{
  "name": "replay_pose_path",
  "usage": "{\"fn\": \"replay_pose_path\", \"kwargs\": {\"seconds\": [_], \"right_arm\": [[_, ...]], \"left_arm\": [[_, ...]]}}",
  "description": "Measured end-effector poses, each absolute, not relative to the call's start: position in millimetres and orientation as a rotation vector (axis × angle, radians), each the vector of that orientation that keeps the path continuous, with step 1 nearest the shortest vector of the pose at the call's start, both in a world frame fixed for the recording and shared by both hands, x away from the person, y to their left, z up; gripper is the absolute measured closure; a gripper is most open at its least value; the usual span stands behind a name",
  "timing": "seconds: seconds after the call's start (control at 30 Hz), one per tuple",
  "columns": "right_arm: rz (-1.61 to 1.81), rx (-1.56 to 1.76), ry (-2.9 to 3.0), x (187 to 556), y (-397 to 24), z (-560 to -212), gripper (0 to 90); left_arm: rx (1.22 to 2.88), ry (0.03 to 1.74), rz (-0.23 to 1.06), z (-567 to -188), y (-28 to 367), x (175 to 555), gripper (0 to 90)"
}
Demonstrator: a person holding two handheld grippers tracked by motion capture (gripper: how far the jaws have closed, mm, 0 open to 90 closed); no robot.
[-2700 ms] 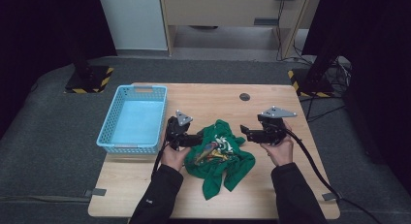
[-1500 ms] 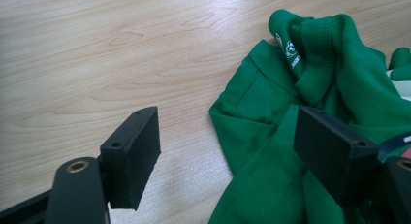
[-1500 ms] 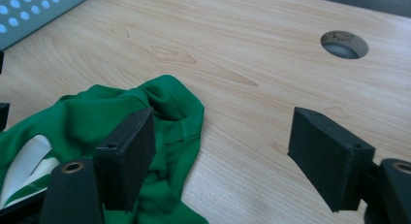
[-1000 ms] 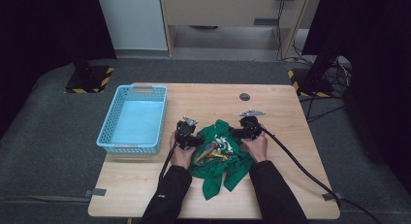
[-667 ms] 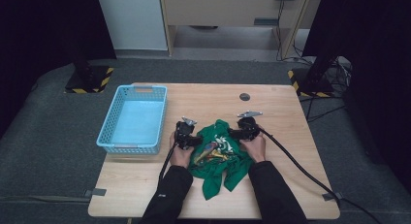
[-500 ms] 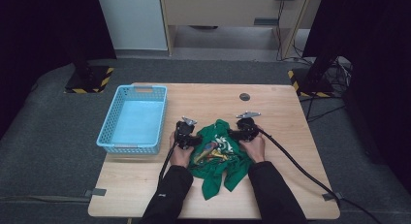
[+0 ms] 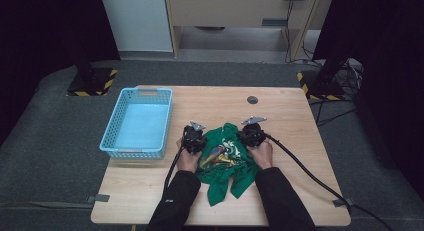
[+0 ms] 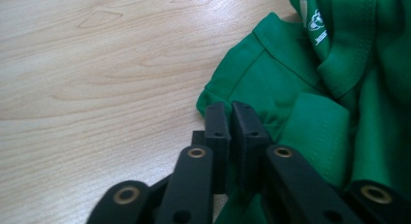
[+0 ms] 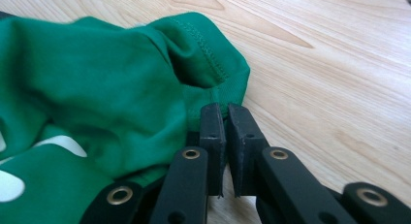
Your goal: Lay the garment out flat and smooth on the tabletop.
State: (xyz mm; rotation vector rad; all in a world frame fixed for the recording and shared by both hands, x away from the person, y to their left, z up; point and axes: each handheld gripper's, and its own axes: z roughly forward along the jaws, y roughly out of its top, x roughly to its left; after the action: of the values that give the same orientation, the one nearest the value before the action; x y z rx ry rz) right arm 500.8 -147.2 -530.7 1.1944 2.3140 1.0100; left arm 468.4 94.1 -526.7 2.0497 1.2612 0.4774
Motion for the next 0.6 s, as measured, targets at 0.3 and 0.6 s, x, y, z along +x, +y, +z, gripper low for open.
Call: {"fn": "replay_pose_path", "kwargs": {"seconds": [0.3, 0.6], "right_arm": [[0.943, 1.176, 2.315, 500, -150, -528, 87.4], [0.88, 1.231, 2.278, 502, -166, -526, 87.3]], "left_arm": [[2.077, 1.271, 0.499, -525, 98, 471, 87.5], [2.055, 1.329, 0.519, -524, 116, 473, 87.4]]}}
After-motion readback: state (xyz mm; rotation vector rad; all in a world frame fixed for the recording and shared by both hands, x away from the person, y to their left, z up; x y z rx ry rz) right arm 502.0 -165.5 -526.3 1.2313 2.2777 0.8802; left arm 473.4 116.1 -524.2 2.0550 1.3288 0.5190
